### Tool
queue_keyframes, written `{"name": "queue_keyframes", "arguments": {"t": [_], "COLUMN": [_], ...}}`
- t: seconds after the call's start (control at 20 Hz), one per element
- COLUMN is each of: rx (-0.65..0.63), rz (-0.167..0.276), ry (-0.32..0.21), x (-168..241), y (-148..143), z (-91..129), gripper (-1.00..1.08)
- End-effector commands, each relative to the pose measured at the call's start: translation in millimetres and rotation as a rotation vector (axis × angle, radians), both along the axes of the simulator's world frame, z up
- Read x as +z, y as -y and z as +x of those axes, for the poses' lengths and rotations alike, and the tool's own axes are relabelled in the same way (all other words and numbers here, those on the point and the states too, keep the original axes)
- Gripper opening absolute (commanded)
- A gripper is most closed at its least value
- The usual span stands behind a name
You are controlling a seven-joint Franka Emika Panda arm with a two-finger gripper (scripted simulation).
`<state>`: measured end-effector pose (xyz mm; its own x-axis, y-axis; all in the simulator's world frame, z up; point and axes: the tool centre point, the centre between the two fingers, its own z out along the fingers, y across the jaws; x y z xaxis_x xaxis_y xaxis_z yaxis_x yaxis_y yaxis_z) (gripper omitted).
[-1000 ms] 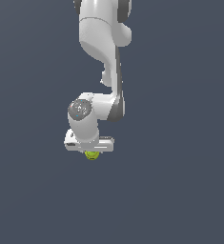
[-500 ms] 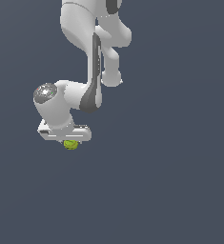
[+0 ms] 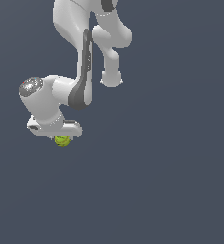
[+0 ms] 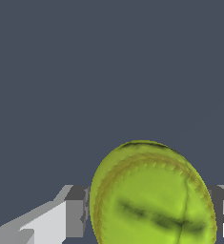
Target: Pick up the object and move it to a goal position.
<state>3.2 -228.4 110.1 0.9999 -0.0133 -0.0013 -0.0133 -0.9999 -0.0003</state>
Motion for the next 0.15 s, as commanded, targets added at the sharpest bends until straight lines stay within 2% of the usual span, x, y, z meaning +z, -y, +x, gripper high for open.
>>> {"name": "queue_keyframes", "arguments": {"t": [0.0, 0.1], "rx": [0.002, 0.002], "rz": [0.0, 0.0], "ry": [0.001, 0.001], "x": [0.4, -0.1], "y": [-1.9, -3.3], "z": [1.9, 2.6], "gripper": [-1.0, -1.0]}}
